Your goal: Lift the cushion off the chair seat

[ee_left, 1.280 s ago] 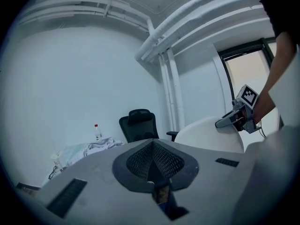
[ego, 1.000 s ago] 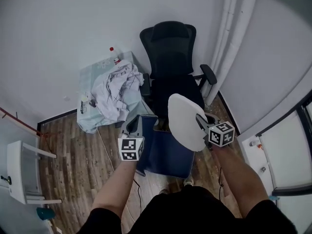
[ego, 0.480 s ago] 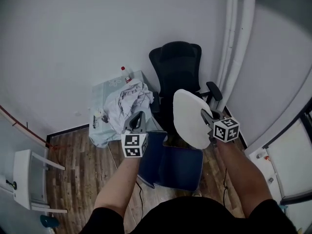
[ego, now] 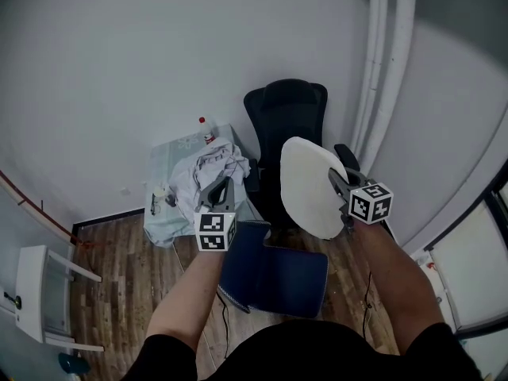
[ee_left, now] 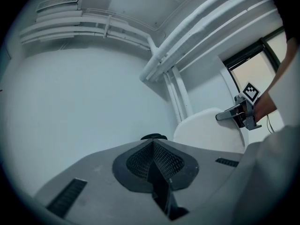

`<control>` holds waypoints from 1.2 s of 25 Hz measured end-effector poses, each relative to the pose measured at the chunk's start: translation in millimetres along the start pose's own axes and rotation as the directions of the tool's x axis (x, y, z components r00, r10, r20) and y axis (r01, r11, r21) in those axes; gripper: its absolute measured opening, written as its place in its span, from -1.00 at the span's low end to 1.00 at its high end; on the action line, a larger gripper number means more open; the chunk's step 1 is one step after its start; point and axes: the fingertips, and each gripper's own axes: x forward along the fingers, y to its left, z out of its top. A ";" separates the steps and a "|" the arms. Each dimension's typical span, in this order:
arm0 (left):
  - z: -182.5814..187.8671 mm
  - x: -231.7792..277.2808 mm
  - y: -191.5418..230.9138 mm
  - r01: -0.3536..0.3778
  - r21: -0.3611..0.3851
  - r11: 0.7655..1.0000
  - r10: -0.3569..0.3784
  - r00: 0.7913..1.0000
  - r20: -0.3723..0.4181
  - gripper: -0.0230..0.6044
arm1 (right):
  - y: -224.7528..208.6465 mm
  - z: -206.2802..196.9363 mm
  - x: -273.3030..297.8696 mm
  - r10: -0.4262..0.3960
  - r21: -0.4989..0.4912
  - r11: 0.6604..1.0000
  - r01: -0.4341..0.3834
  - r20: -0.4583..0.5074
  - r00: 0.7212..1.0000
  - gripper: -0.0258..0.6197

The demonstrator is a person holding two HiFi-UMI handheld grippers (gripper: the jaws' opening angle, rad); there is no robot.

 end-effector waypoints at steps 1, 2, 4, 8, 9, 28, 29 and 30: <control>1.3 0.4 0.5 0.000 0.000 1.000 0.000 1.000 0.003 -0.91 | 0.2 1.8 0.7 0.000 -0.002 1.000 0.000 0.000 1.000 -0.77; 2.4 0.9 0.4 0.000 -0.001 1.000 0.000 1.000 0.006 -0.91 | -0.1 3.0 1.1 -0.001 -0.005 1.000 0.001 -0.002 1.000 -0.78; 4.1 1.4 -0.5 -0.003 -0.003 1.000 0.003 1.000 0.011 -0.91 | -0.9 3.6 0.8 0.000 -0.012 1.000 0.000 -0.007 1.000 -0.78; 7.6 -0.6 -3.6 -0.002 -0.007 1.000 0.002 1.000 0.020 -0.91 | -1.3 3.5 -2.8 0.000 -0.021 1.000 0.000 -0.012 1.000 -0.78; 7.6 -0.7 -5.5 -0.001 -0.006 1.000 0.001 1.000 0.018 -0.91 | -2.0 3.1 -4.1 0.000 -0.023 1.000 0.000 -0.014 1.000 -0.78; 21.4 -8.4 -19.3 0.001 0.019 1.000 -0.002 1.000 0.023 -0.91 | -13.1 14.7 -26.4 -0.005 -0.047 0.999 0.004 -0.024 1.000 -0.79; 21.4 -8.9 -19.3 0.003 0.023 1.000 -0.004 1.000 0.021 -0.91 | -13.2 14.6 -27.1 -0.005 -0.045 0.999 0.004 -0.024 1.000 -0.79; 21.2 -9.4 -19.2 0.005 0.028 1.000 -0.005 1.000 0.019 -0.91 | -13.1 14.4 -27.7 -0.005 -0.042 0.999 0.004 -0.024 1.000 -0.79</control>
